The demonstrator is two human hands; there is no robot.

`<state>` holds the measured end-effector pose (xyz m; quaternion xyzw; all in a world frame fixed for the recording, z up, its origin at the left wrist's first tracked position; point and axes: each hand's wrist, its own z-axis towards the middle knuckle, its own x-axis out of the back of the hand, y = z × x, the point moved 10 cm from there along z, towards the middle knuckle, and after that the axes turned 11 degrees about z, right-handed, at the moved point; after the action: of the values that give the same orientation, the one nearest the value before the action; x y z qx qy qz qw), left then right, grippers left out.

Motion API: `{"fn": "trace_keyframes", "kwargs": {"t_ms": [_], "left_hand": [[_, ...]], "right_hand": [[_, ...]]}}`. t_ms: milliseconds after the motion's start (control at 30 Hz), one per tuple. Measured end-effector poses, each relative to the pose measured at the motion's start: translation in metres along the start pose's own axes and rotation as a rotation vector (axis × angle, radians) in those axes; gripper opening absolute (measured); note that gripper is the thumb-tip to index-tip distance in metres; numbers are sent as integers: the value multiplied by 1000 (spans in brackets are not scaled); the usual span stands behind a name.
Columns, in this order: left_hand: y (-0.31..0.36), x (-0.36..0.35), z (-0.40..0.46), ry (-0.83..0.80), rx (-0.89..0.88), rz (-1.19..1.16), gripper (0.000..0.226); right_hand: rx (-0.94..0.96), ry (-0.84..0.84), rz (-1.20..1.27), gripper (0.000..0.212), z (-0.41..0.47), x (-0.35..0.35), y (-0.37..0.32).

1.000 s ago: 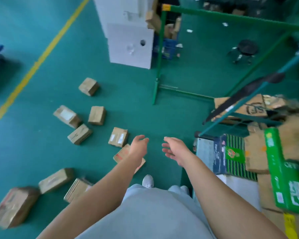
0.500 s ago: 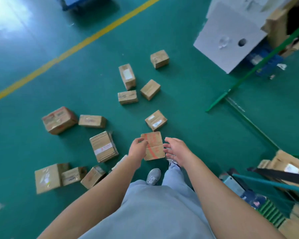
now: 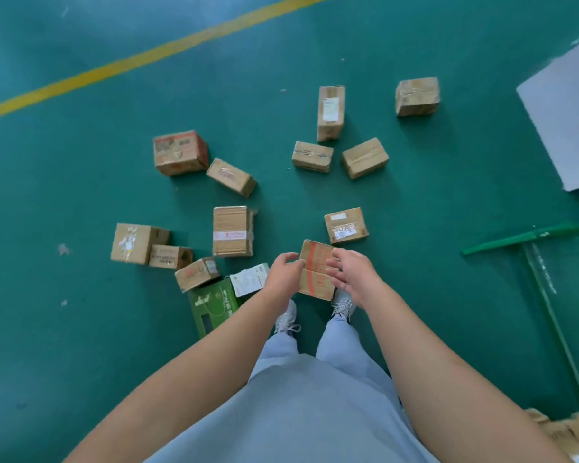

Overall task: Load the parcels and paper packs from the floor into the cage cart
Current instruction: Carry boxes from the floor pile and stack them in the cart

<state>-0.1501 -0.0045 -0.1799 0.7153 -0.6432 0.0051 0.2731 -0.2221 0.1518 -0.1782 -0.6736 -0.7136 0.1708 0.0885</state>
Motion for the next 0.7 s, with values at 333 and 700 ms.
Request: {"fn": "trace_keyframes", "kwargs": {"t_ms": [333,700], "left_hand": [[-65,64,42,103,191,-274,38],[-207,164,197,120,350,-411,37]], "right_hand": [[-114,-98,-262,40,43,-80,15],[-215,-5,-472,35,181,-190,114]]}}
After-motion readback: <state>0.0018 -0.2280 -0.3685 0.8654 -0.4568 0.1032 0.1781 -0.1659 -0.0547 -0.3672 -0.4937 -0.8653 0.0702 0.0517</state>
